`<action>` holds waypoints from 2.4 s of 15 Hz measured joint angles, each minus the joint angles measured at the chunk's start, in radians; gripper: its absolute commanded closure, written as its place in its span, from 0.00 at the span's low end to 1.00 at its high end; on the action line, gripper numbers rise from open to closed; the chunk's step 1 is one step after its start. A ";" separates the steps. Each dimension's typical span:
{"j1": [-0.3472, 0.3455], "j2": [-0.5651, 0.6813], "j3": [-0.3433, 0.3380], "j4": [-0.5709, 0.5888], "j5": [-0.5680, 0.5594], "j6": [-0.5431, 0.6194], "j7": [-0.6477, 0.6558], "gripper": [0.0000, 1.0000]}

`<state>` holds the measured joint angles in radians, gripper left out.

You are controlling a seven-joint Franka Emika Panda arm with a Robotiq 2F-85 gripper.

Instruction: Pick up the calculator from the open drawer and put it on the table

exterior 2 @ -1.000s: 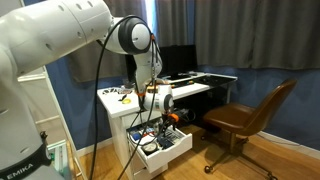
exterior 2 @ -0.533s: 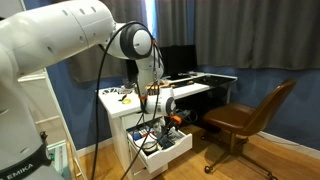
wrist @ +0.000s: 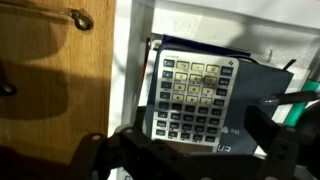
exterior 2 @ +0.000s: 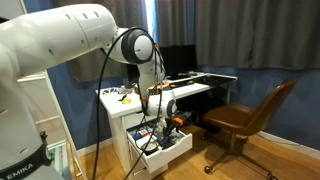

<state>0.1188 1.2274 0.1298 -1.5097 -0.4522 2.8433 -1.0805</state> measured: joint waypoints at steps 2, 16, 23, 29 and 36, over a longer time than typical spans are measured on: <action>-0.001 0.013 0.000 0.015 0.000 0.000 -0.005 0.00; -0.006 0.097 0.007 0.123 0.001 -0.006 -0.027 0.00; -0.013 0.116 0.029 0.153 0.001 -0.034 -0.107 0.26; -0.012 0.119 0.039 0.190 0.006 -0.108 -0.150 0.46; -0.009 0.118 0.039 0.195 0.007 -0.116 -0.152 0.46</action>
<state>0.1101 1.3455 0.1689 -1.3151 -0.4454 2.7269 -1.2322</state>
